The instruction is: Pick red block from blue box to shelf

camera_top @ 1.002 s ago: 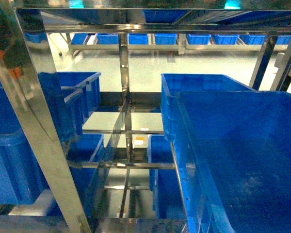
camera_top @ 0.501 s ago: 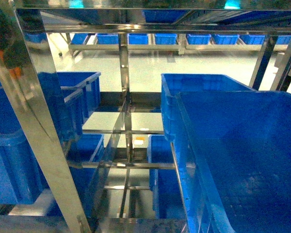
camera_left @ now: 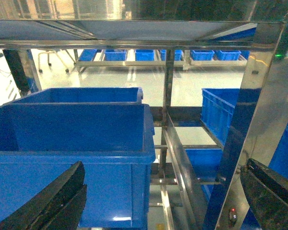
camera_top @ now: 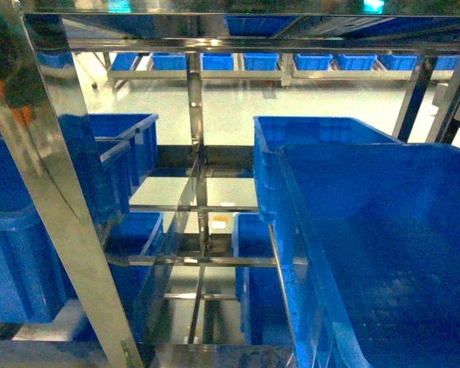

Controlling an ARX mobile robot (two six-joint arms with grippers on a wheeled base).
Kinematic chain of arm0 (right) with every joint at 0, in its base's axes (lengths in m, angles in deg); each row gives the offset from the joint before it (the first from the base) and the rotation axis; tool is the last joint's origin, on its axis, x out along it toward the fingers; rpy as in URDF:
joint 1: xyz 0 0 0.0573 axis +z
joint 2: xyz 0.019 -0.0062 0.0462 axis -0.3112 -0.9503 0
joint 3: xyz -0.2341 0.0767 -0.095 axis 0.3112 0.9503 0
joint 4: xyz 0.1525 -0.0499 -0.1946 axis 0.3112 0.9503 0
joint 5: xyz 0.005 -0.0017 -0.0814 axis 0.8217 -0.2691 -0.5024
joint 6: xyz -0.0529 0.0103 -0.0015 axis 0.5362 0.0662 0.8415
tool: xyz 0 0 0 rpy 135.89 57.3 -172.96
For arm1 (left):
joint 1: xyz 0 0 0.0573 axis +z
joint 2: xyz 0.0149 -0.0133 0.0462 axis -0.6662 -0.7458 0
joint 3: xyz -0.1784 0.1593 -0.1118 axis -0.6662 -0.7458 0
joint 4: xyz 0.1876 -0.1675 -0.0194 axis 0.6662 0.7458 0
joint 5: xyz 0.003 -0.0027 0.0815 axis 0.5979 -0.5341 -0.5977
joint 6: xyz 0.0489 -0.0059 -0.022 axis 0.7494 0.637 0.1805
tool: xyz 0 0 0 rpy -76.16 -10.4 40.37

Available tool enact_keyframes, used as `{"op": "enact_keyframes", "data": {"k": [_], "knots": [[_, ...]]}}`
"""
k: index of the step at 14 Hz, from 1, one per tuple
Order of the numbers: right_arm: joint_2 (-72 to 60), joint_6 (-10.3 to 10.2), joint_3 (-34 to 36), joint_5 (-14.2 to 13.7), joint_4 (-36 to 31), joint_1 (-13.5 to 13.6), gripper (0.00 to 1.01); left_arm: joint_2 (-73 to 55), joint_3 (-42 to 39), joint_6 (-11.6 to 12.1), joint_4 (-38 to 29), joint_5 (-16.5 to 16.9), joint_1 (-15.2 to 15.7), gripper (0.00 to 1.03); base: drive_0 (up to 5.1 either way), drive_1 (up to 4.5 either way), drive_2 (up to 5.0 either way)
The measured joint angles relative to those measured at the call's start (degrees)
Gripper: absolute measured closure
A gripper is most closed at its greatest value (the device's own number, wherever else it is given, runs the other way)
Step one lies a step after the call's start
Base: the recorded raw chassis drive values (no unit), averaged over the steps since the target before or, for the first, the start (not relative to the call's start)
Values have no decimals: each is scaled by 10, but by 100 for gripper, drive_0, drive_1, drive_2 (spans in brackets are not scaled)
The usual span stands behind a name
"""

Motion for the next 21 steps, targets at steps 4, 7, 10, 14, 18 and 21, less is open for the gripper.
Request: {"op": "enact_keyframes", "data": {"k": [4, 7, 10, 14, 18, 21], "knots": [[-280, -40, -46, 44, -162, -9, 73, 0, 0, 0, 0, 0, 0, 5, 0, 0, 0], [-548, -75, -113, 87, -325, -18, 73, 0, 0, 0, 0, 0, 0, 5, 0, 0, 0], [-711, -80, -171, 56, -356, -9, 50, 0, 0, 0, 0, 0, 0, 5, 0, 0, 0], [-634, -57, -16, -19, -614, 94, 12, 0, 0, 0, 0, 0, 0, 5, 0, 0, 0], [-546, -35, 37, 13, -719, 46, 53, 0, 0, 0, 0, 0, 0, 5, 0, 0, 0], [-428, -34, 37, 43, -597, 17, 88, 0, 0, 0, 0, 0, 0, 5, 0, 0, 0]]}}
